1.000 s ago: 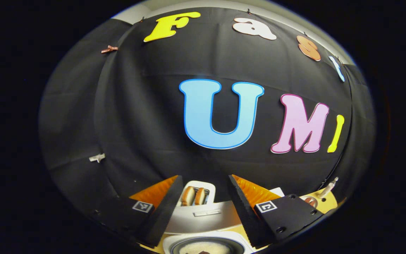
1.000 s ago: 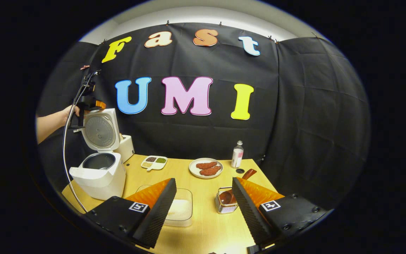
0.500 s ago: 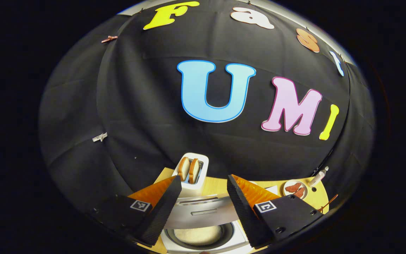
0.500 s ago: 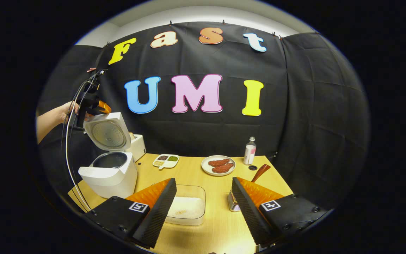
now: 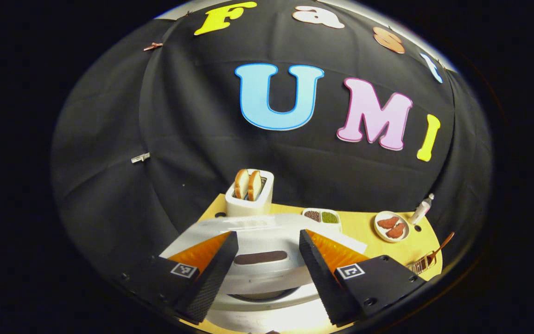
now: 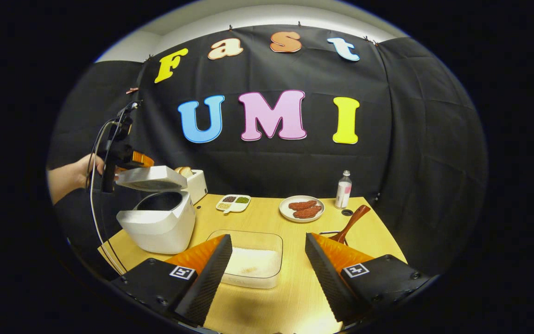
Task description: Close the left gripper, press the button to open the rice cooker; take a wooden spoon from the chopstick holder with the right hand, scoop a spoonful of rice and pour it into the rice cooker, then put the wooden spoon back into the chopstick holder.
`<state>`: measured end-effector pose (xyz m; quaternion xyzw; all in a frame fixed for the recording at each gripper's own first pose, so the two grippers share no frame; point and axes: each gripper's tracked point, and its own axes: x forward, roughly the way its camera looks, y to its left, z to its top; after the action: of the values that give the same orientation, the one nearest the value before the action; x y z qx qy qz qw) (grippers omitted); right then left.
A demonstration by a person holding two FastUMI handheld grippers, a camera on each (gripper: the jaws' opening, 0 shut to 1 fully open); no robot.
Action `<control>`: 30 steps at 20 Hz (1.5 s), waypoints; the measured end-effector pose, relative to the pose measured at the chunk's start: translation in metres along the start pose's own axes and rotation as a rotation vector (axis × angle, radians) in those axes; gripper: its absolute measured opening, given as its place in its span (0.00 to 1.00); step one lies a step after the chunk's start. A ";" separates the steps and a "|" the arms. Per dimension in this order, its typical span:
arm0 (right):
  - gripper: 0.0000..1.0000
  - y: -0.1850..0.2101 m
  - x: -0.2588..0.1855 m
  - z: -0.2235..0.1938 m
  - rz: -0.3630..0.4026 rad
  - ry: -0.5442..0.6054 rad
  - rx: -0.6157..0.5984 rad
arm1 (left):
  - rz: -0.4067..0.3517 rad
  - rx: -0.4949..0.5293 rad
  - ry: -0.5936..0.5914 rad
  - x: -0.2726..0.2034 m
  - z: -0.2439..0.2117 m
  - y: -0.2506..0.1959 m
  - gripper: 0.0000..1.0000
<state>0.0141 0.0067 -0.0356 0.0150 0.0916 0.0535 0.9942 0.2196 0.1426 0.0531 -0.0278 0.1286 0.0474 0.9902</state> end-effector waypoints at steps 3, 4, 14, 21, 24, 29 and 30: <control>1.00 -0.004 -0.001 -0.004 -0.001 0.011 0.032 | 0.016 -0.001 0.027 0.001 -0.037 0.000 0.95; 1.00 -0.006 -0.003 -0.005 -0.001 0.013 0.037 | 0.018 -0.004 0.046 0.004 -0.048 -0.001 0.95; 0.99 -0.024 -0.014 -0.025 -0.004 0.043 0.030 | 0.034 0.090 0.087 0.004 -0.104 -0.006 0.96; 0.99 -0.056 0.013 0.000 0.030 0.008 0.013 | 0.072 0.112 -0.036 -0.023 -0.077 -0.015 0.96; 0.99 -0.068 0.023 0.021 0.034 -0.019 0.017 | 0.093 0.090 -0.197 -0.075 -0.032 -0.033 0.96; 0.99 -0.070 0.004 0.069 -0.028 -0.139 0.009 | 0.006 0.106 -0.401 -0.165 0.016 -0.074 0.95; 0.99 -0.067 -0.002 0.074 -0.045 -0.148 -0.002 | -0.010 0.120 -0.425 -0.181 0.018 -0.080 0.95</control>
<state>0.0329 -0.0616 0.0353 0.0160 0.0183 0.0300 0.9993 0.0577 0.0483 0.1206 0.0411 -0.0804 0.0394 0.9951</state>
